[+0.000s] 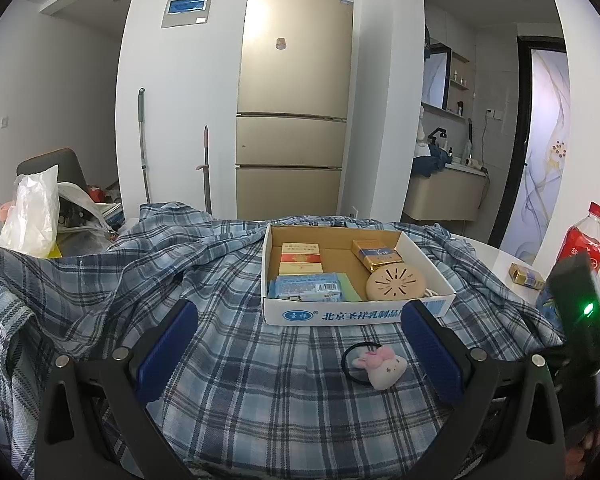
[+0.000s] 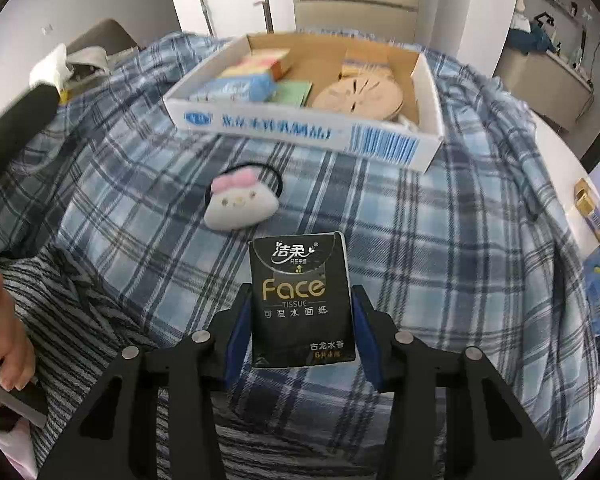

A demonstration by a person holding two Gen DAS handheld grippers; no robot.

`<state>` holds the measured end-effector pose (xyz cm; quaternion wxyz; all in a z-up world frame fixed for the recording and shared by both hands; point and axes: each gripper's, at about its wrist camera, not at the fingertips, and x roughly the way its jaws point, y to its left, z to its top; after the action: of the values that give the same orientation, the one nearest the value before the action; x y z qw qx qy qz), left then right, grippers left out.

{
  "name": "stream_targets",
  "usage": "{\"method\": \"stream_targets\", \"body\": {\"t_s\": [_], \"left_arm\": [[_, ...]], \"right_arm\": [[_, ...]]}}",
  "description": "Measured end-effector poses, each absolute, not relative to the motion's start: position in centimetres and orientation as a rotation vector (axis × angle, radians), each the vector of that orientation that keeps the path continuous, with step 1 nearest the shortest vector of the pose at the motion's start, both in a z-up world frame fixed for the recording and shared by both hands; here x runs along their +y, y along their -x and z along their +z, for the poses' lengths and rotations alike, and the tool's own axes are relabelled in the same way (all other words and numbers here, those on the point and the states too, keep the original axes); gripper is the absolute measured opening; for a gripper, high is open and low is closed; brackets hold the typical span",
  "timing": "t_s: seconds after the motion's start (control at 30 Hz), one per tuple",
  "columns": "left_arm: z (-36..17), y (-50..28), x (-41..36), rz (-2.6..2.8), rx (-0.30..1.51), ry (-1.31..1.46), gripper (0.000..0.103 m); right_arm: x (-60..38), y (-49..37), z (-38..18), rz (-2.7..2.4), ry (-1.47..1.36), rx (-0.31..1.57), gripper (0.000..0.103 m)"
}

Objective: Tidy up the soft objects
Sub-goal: 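Lower the right gripper onto the black Face tissue pack and grasp it, then lift the tissue pack with the right gripper while the left gripper grasps the bunny hair tie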

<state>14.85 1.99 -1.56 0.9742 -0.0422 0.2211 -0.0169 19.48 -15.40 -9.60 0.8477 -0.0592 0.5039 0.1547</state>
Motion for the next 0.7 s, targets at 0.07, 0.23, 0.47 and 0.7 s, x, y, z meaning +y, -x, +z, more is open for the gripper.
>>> {"method": "stream_targets", "body": {"t_s": [0.07,0.23,0.47,0.7], "left_arm": [[-1.6,-14.9,1.8,-0.044,0.451,0.073,0.103],[-1.8,-15.1,0.9,-0.074,0.466,0.033,0.103],[-2.3,-15.9,0.4,-0.127,0.516,0.020,0.102],[-3.1,-18.4,-1.4,-0.188,0.649,-0.048,0.073]], "right_arm": [[-16.3,-19.1,-8.6,0.304,0.130,0.986,0.046],[-17.6,-18.4,-6.3,0.245,0.156,0.811,0.046],[-19.1,-18.9,-5.2,0.211,0.090,0.674,0.046],[-19.8,-19.2,-5.5,0.221,0.041,0.672,0.046]]}}
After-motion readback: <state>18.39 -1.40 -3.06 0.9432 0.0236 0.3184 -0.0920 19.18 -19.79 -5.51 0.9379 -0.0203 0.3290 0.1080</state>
